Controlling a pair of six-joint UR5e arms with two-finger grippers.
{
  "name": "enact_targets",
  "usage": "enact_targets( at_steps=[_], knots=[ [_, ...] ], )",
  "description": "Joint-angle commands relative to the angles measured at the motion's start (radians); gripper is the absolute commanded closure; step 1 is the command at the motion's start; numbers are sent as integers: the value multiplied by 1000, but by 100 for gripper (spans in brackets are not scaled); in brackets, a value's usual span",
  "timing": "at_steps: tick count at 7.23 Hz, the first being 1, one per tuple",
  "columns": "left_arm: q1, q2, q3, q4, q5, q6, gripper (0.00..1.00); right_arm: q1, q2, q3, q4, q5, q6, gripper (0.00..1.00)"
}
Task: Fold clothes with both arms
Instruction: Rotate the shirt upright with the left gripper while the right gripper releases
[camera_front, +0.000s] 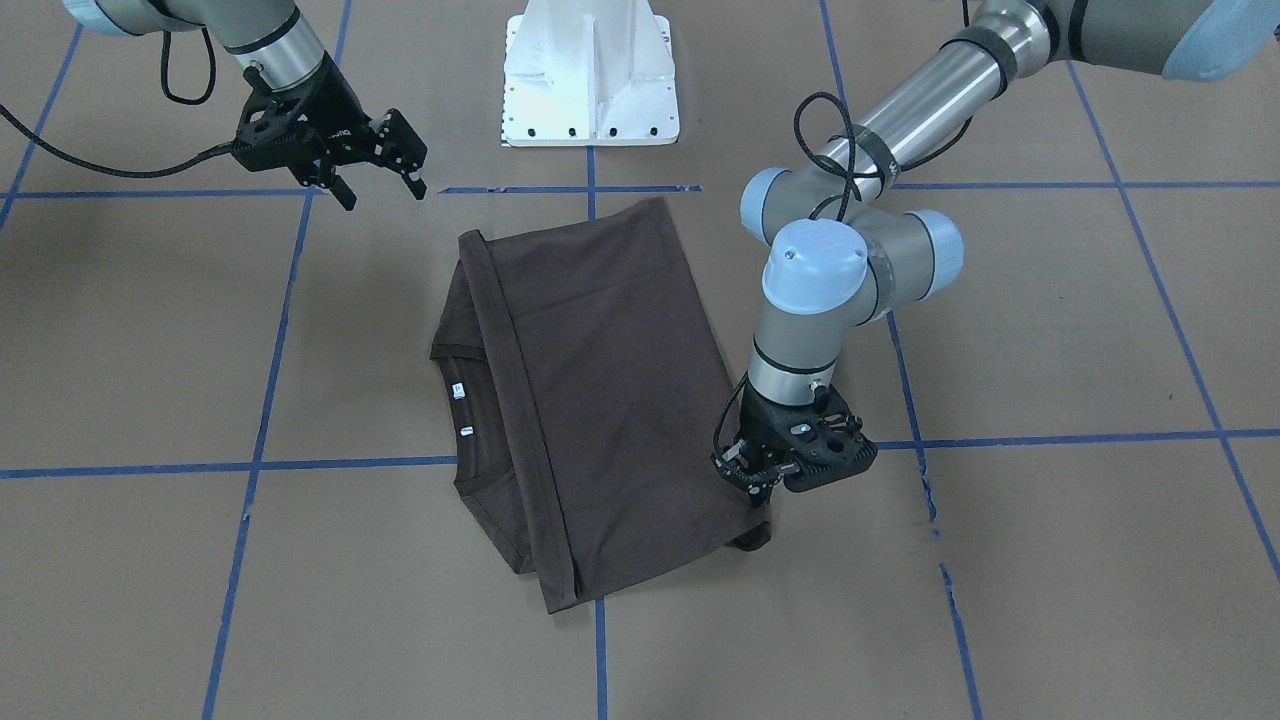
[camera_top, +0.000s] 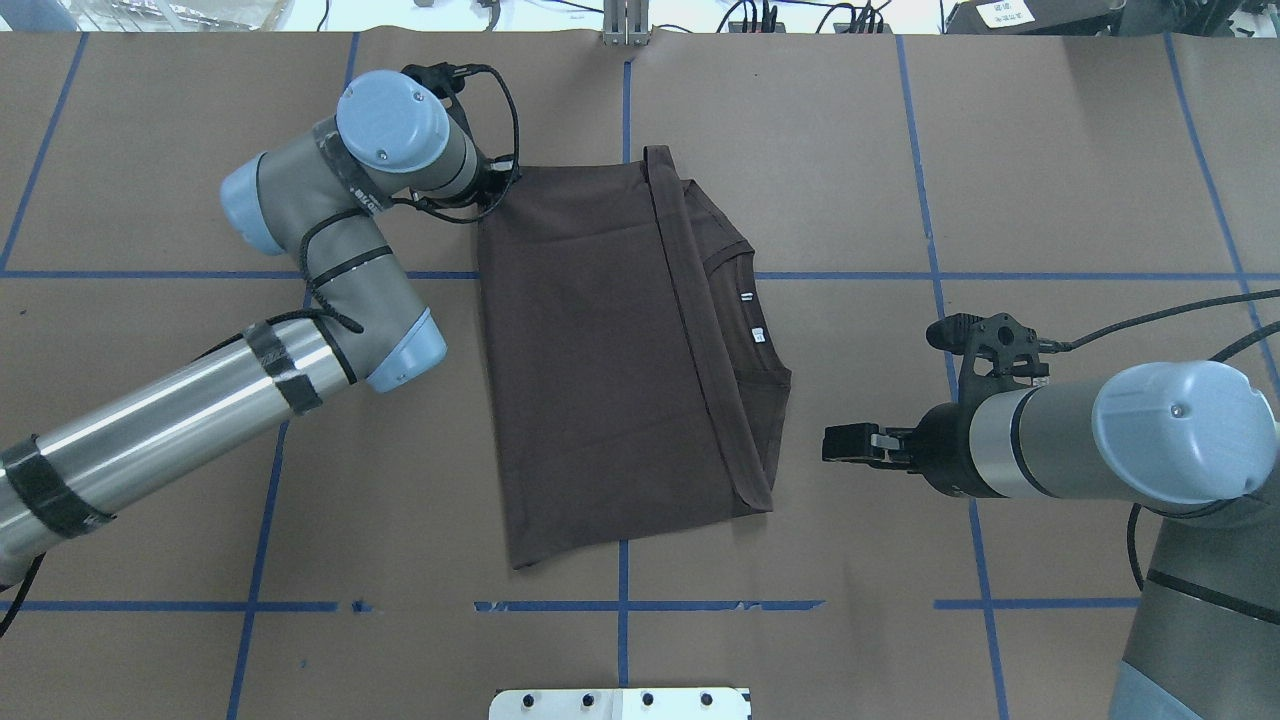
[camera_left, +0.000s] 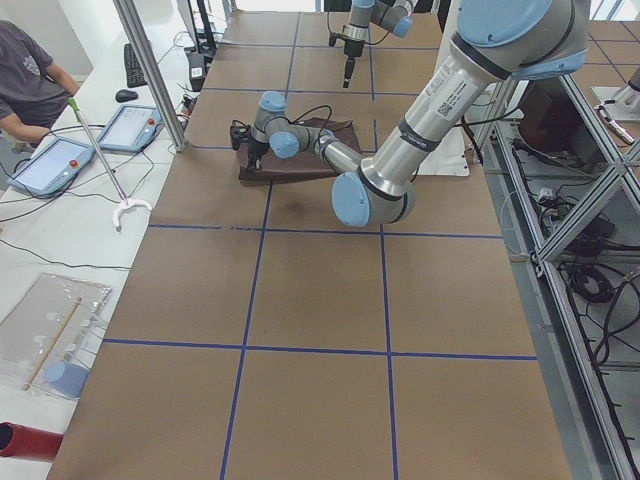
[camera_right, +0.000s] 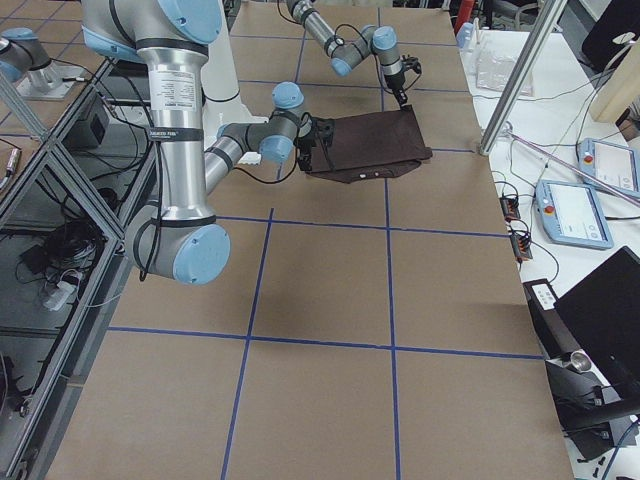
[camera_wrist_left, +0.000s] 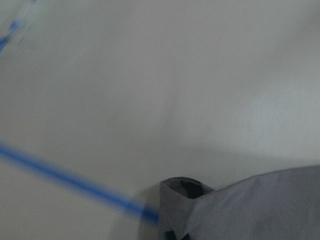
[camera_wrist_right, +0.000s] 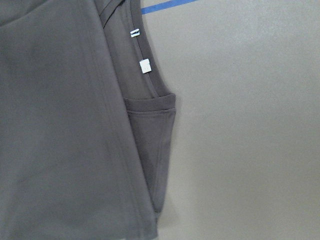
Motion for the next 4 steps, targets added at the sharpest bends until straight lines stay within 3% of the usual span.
enact_targets(
  at_steps=[1, 2, 3, 4],
  knots=[
    [-28, -100, 170, -215, 35, 48, 100, 6, 1, -3, -2, 1, -2, 0],
    [-25, -129, 216, -231, 37, 48, 100, 8, 1, -6, -4, 1, 0, 0],
    [-20, -119, 222, -232, 82, 75, 1, 8, 3, -6, -4, 1, -2, 0],
    [-18, -116, 225, -232, 115, 101, 0, 8, 4, -9, -4, 1, -2, 0]
  ],
)
